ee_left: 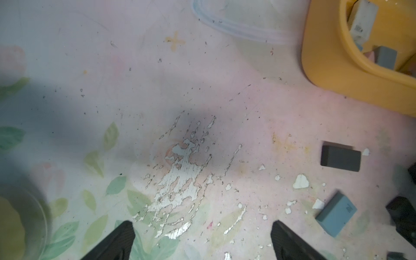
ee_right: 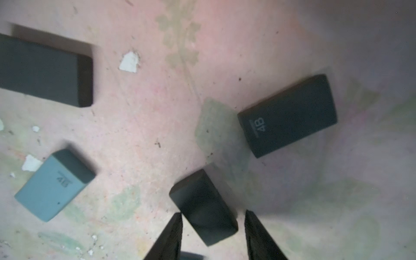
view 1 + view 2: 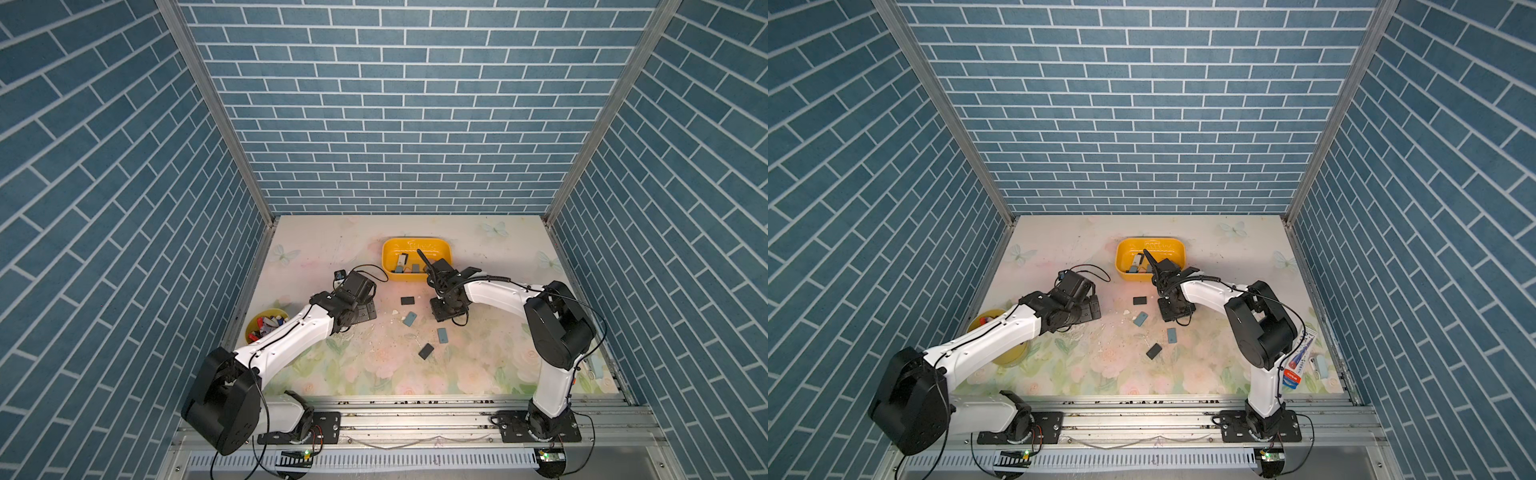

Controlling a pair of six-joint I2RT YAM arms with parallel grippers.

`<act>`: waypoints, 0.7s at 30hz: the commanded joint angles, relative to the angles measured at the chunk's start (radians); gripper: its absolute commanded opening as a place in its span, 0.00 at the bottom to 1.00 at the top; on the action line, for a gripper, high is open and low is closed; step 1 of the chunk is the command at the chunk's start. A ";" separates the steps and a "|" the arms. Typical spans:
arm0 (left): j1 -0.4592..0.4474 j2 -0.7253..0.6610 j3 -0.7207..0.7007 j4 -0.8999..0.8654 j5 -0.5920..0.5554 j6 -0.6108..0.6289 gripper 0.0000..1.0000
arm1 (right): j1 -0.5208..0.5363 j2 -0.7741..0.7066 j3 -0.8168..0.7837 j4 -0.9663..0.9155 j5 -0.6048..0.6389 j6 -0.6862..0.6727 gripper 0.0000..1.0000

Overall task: Put the eraser in the storage box
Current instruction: Pick up the eraser from the center of the board.

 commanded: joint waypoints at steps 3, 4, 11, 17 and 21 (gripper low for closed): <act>-0.003 -0.020 -0.034 0.031 -0.031 0.019 0.99 | 0.000 0.004 0.014 -0.038 -0.024 -0.029 0.44; -0.002 -0.022 -0.038 0.032 -0.034 0.023 1.00 | 0.000 0.006 0.012 -0.042 -0.031 -0.029 0.44; -0.002 -0.005 -0.060 0.054 -0.032 0.034 0.99 | 0.009 0.047 0.013 -0.067 -0.057 -0.020 0.36; -0.002 -0.002 -0.063 0.058 -0.031 0.041 0.99 | 0.017 0.045 -0.011 -0.084 -0.043 0.000 0.29; -0.003 -0.002 -0.065 0.057 -0.032 0.043 0.99 | 0.021 0.063 -0.015 -0.092 -0.025 0.006 0.24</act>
